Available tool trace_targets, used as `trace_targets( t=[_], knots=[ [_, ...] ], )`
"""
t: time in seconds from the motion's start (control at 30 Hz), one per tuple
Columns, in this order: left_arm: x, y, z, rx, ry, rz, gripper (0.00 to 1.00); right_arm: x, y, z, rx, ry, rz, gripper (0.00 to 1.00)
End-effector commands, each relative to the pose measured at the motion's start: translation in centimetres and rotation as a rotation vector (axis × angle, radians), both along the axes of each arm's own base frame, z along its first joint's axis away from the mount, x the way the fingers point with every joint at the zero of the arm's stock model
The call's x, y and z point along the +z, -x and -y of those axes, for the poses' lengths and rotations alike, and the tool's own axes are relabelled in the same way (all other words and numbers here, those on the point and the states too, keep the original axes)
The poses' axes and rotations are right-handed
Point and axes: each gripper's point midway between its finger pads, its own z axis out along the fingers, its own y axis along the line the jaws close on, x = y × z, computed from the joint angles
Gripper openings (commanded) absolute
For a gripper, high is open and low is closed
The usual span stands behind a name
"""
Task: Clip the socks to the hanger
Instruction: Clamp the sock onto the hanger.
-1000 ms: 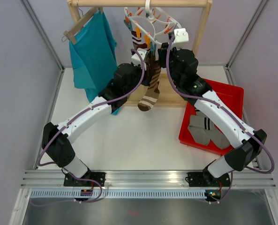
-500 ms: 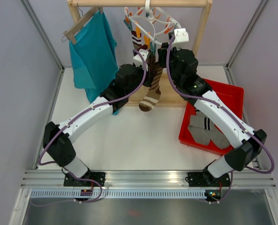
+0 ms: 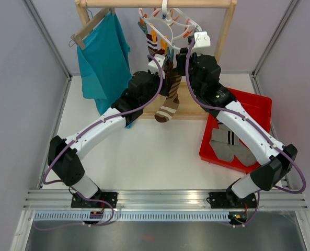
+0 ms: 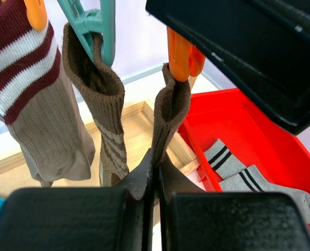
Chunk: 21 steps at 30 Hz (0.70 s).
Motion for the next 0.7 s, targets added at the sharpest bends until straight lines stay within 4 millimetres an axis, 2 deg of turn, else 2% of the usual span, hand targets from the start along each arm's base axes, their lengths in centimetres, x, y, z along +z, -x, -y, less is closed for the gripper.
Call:
trace_targets(
  t=[0.0,0.67],
  knots=[
    [4.4,0.2,0.3,-0.004,0.09,0.076,0.02,1.3,0.3,0.2,-0.009,-0.033,0.018,0.0],
    [5.7,0.4,0.2,-0.003,0.12,0.089,0.02,0.8,0.5,0.6,-0.02,-0.029,0.011,0.0]
  ],
)
